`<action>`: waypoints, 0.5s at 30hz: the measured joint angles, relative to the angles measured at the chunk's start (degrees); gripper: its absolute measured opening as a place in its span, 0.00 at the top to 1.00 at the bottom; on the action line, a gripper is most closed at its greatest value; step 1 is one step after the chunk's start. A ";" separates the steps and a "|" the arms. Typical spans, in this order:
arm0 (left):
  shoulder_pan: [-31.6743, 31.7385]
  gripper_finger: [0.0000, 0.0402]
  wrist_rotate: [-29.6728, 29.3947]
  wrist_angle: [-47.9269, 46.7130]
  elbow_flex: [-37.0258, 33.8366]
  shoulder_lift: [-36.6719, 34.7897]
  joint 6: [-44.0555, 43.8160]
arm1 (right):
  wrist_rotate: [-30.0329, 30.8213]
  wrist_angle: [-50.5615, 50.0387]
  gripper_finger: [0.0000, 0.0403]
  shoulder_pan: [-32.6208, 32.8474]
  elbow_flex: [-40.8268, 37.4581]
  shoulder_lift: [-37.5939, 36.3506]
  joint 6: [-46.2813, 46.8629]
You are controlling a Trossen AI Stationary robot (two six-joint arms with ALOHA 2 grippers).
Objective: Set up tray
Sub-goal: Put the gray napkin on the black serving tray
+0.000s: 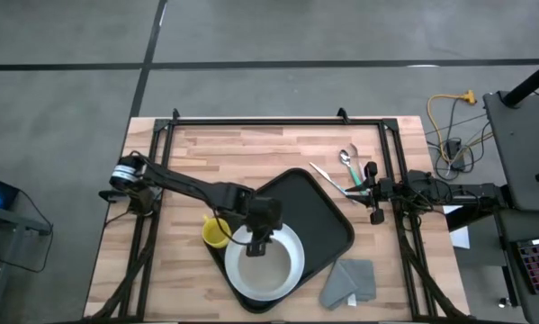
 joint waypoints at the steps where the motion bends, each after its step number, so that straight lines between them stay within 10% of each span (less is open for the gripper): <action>1: 0.00 0.74 -0.03 -0.65 0.00 -0.44 0.72 | 0.02 0.00 0.83 -0.02 -0.01 -0.01 0.00; 15: -1.80 0.74 0.39 4.73 -10.26 -12.78 8.72 | 0.02 0.00 0.83 -0.02 0.00 -0.02 0.00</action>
